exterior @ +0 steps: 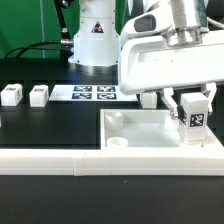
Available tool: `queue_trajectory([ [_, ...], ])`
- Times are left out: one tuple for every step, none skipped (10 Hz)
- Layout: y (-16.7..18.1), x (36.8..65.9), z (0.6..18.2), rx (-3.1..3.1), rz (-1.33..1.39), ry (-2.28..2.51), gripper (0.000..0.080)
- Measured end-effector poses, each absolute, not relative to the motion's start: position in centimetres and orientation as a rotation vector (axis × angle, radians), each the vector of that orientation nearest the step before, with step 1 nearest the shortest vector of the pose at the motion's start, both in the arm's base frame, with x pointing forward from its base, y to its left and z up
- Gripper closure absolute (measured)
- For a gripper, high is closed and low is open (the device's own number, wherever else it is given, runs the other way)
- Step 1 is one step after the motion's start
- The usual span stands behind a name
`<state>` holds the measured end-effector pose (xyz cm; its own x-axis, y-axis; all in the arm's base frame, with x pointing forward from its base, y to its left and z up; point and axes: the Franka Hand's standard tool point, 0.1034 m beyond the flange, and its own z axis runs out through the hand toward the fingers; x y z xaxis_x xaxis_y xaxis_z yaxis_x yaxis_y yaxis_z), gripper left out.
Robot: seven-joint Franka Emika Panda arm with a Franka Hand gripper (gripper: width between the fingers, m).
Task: Assemble square table
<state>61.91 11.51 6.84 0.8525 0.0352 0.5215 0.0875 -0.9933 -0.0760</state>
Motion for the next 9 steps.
queue_trajectory([
  [11.47, 61.93, 6.85, -2.932, -0.823, -0.105, 0.0512],
  [11.47, 61.93, 6.84, -2.932, -0.823, -0.105, 0.0512],
  [11.47, 61.93, 6.84, -2.932, -0.823, -0.106, 0.0333],
  [11.47, 61.93, 6.84, -2.932, -0.823, -0.106, 0.0215],
  [11.47, 61.93, 6.84, -2.932, -0.823, -0.106, 0.0215],
  [11.47, 61.93, 6.84, -2.932, -0.823, -0.106, 0.0163],
  [11.47, 61.93, 6.84, -2.932, -0.823, -0.106, 0.0154],
  [11.47, 61.93, 6.84, -2.932, -0.823, -0.106, 0.0154],
  [11.47, 61.93, 6.84, -2.932, -0.823, -0.106, 0.0150],
])
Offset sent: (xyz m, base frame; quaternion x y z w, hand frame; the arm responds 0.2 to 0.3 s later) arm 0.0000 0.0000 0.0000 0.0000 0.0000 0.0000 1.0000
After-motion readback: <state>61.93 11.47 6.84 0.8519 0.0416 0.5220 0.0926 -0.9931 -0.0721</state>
